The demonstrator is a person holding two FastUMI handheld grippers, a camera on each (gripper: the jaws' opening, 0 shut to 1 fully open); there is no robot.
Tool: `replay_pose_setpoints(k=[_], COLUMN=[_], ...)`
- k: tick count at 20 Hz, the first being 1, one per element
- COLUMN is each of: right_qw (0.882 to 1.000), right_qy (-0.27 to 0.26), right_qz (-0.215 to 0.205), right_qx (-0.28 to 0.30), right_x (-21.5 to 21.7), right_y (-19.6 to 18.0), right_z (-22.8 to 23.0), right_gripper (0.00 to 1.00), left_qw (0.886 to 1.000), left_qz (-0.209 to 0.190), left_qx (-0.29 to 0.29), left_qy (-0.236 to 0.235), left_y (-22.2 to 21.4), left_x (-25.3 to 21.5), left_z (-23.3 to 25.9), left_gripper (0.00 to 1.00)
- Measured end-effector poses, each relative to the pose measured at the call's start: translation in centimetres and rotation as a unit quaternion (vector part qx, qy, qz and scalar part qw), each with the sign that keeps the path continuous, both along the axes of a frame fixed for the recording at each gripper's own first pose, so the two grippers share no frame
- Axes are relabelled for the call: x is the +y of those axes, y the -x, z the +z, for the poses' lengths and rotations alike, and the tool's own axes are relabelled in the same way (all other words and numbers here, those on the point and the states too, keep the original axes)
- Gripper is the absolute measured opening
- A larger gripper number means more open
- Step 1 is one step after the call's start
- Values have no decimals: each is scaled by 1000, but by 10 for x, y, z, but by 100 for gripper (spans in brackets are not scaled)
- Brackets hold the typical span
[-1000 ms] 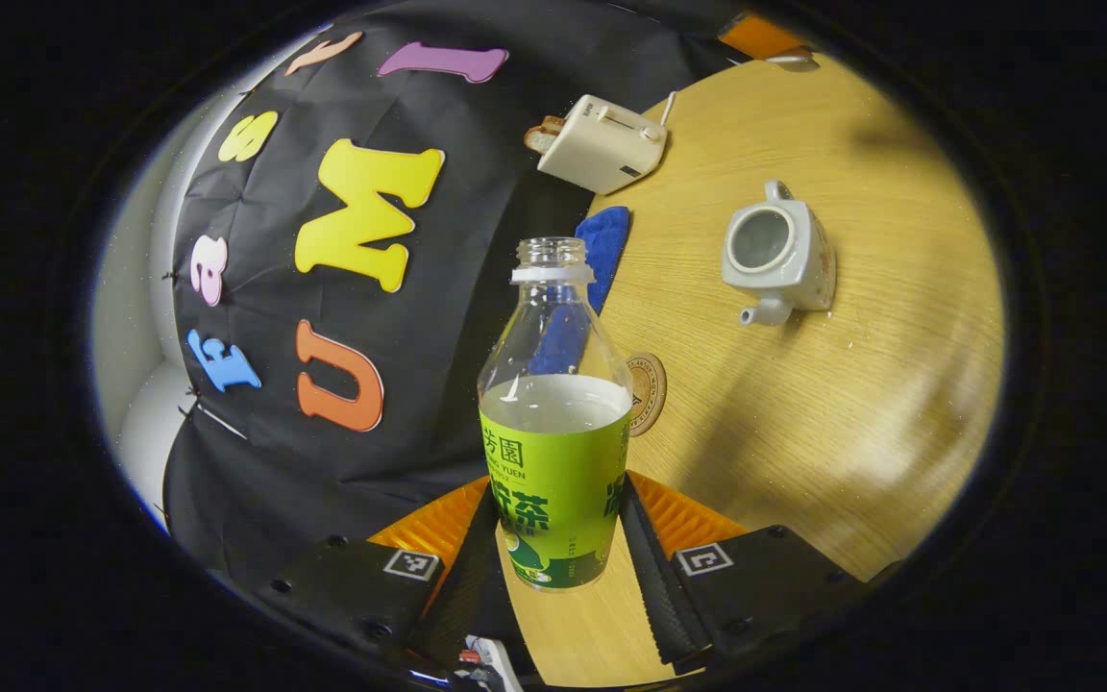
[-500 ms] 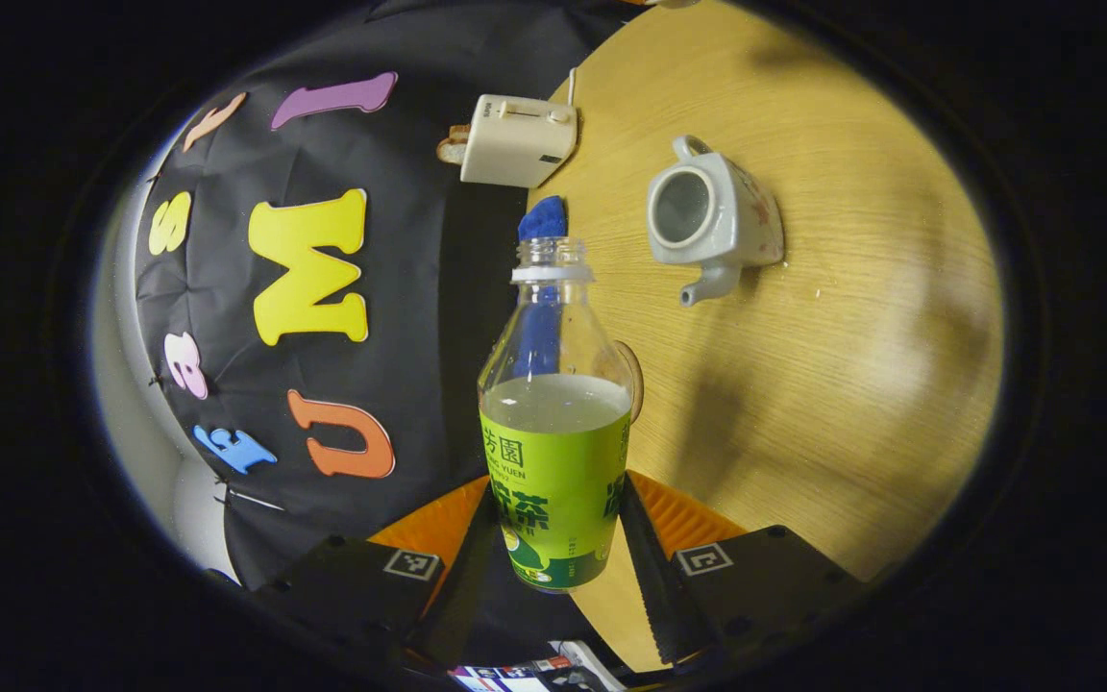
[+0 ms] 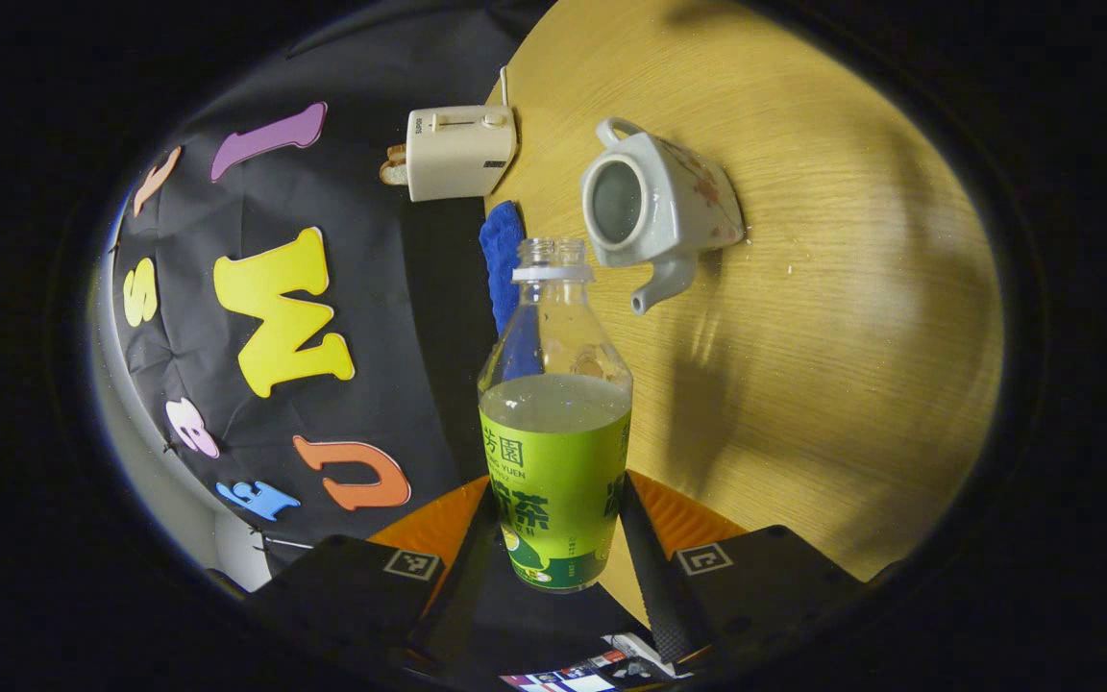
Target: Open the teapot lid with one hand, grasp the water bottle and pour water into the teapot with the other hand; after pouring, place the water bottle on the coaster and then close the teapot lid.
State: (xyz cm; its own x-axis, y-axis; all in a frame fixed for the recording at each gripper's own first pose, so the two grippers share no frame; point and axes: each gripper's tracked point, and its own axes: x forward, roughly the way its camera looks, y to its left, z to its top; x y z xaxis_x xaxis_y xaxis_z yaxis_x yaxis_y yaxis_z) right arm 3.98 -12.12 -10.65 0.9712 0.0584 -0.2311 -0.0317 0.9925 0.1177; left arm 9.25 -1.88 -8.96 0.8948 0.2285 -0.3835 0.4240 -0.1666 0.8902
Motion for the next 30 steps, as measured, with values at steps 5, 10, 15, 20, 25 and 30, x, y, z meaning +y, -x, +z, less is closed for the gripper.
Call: replay_pose_setpoints(k=[5, 10, 15, 20, 25, 30], right_qw=[1000, 1000, 1000, 1000, 1000, 1000], right_qy=[1, 3, 3, 2, -1, -3], right_qz=[0, 0, 1, -2, 0, -1], right_qx=[0, -2, -3, -5, -5, -6], right_x=[-2, -4, -4, -9, -9, -11], right_y=[0, 0, 2, 2, 3, 4], right_z=[-1, -1, -2, -1, -3, -3], right_gripper=[0, 0, 0, 0, 0, 0], left_qw=[999, 996, 993, 989, 983, 978], left_qz=[-14, -28, -34, -41, -48, -52], left_qx=[-7, -14, -20, -19, -30, -33], left_qy=[-38, -78, -110, -142, -173, -199], left_y=[-4, -5, -6, -7, -7, -5], left_x=[-7, -12, -15, -19, -26, -27], left_z=[6, 13, 22, 26, 35, 39], left_gripper=[74, 74, 74, 74, 74, 74])
